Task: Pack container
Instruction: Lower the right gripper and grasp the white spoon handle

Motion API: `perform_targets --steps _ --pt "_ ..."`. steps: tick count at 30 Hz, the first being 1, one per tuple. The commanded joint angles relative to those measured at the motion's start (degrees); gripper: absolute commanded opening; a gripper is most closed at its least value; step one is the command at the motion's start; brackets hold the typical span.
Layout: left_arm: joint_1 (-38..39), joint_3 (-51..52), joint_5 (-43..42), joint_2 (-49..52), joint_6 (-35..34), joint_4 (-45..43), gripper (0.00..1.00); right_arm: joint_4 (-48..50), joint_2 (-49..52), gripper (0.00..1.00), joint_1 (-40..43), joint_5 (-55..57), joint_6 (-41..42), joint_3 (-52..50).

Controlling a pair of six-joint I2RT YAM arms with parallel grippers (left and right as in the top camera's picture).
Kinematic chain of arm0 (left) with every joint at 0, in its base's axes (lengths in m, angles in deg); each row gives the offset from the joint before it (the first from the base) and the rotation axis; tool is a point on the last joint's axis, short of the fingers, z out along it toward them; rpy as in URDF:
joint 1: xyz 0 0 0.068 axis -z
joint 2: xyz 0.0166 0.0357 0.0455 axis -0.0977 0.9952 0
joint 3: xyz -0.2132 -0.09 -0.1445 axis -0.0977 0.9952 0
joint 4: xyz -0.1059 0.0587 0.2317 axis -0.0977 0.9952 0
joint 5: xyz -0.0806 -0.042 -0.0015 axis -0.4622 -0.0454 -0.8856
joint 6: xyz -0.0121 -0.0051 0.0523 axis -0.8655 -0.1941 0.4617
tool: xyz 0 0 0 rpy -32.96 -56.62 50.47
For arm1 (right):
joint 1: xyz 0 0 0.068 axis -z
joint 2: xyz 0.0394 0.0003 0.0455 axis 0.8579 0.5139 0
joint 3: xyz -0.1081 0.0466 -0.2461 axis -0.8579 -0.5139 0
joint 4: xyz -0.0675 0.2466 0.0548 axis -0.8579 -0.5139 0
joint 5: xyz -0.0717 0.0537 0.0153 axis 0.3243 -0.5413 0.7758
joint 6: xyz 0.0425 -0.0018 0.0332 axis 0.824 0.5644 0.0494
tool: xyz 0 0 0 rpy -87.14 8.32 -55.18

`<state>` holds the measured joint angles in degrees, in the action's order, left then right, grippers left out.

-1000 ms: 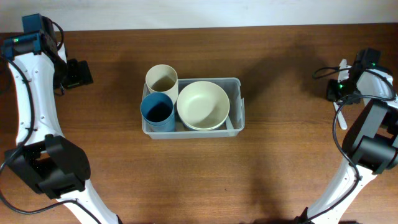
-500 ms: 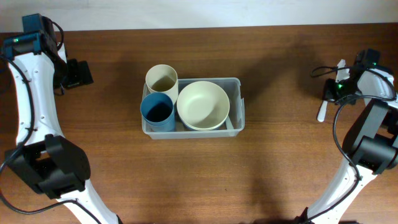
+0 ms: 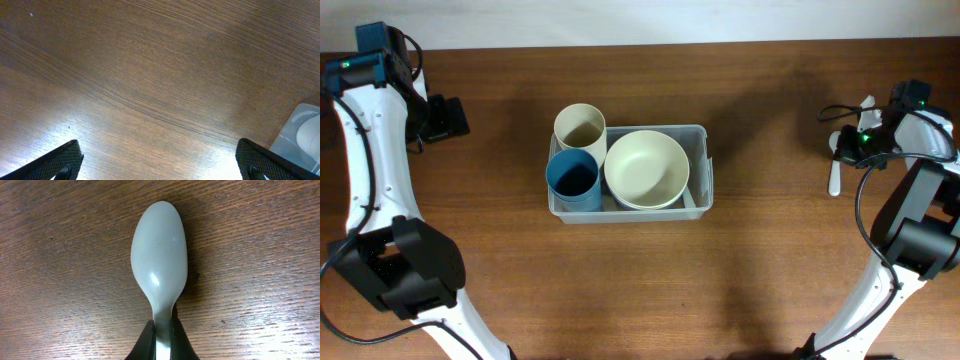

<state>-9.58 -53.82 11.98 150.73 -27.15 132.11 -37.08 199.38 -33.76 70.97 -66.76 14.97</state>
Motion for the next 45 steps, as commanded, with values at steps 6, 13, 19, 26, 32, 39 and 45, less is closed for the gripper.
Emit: perform_targets --steps 6,13,19,26,32,39,45 --pt "-0.22 -0.92 -0.57 -0.11 -0.57 -0.02 1.0 -0.94 3.89 0.04 -0.22 -0.31 0.94 -1.6" --pt "-0.22 -0.92 -0.57 -0.11 -0.57 -0.02 1.0 -2.71 3.89 0.17 -0.22 -0.26 1.99 -1.6" --pt "-0.22 -0.92 -0.57 -0.11 -0.57 -0.02 1.0 -5.4 3.89 0.35 -0.22 4.96 6.51 -1.6" --pt "-0.22 -0.92 -0.57 -0.11 -0.57 -0.02 1.0 -11.06 3.89 0.26 -0.26 9.44 11.65 -2.58" --pt "-0.22 -0.92 -0.57 -0.11 -0.57 -0.02 1.0 -9.75 3.89 0.27 -2.6 10.38 12.31 -8.94" --pt "-0.22 -0.92 -0.57 -0.11 -0.57 -0.02 1.0 -8.26 3.89 0.31 -4.48 10.54 12.48 -11.85" --pt "-0.22 -0.92 -0.57 -0.11 -0.57 -0.02 1.0 -8.9 3.89 0.24 -4.46 10.73 12.48 -11.96"
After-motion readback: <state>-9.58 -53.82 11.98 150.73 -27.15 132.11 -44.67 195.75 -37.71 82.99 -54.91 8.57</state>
